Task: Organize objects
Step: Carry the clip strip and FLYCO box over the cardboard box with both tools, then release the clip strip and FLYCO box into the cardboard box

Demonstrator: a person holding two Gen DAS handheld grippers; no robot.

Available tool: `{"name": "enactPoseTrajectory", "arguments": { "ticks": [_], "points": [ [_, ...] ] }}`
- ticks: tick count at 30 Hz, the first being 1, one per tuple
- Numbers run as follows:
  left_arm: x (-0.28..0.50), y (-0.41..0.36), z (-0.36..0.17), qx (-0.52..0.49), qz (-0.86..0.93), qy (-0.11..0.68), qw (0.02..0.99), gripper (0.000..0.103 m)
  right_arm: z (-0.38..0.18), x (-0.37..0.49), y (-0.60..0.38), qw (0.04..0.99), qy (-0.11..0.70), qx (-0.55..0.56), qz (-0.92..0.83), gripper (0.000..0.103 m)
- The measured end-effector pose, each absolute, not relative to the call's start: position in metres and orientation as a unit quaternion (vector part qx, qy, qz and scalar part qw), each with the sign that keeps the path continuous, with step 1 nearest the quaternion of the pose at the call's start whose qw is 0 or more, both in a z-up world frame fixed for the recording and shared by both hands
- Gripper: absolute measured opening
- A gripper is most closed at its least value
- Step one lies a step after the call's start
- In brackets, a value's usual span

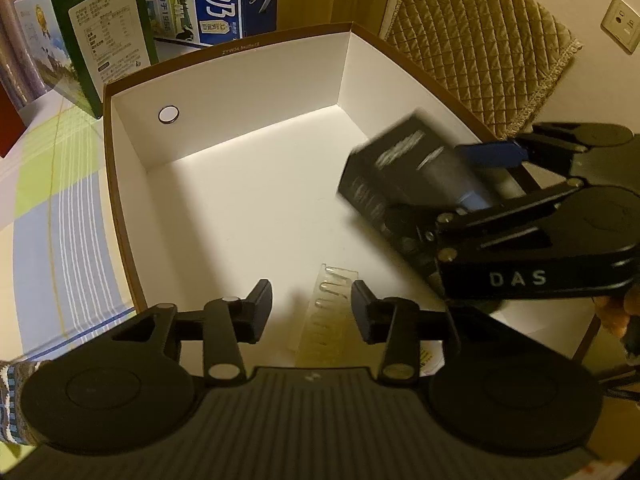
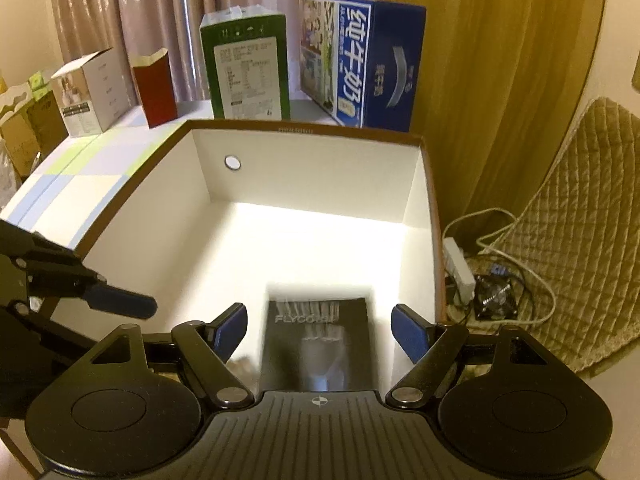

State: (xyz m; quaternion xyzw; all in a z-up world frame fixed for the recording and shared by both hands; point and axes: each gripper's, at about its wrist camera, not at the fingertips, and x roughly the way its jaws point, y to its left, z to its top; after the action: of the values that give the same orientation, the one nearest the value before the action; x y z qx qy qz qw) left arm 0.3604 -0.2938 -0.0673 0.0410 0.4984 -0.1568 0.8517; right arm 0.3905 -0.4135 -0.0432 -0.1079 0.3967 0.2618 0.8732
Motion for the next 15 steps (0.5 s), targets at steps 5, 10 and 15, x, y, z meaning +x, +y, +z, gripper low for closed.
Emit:
{"name": "enactPoseTrajectory", "arguments": {
  "ticks": [5,10,15],
  "points": [
    [0.359,-0.294,-0.066,0.041,-0.161,0.495,0.853,0.047,-0.036,0.386,-0.419,0.876,0.395,-0.094,0.261,0.077],
    [0.353,-0.294,-0.059,0.041,-0.164,0.488,0.856,0.061,-0.029,0.375,-0.431,0.875,0.402,-0.064,0.263,0.080],
    [0.345,-0.288,-0.049,0.030,-0.169,0.481,0.860,0.062,-0.022,0.362,-0.441,0.876,0.401,-0.042,0.264,0.085]
  ]
}}
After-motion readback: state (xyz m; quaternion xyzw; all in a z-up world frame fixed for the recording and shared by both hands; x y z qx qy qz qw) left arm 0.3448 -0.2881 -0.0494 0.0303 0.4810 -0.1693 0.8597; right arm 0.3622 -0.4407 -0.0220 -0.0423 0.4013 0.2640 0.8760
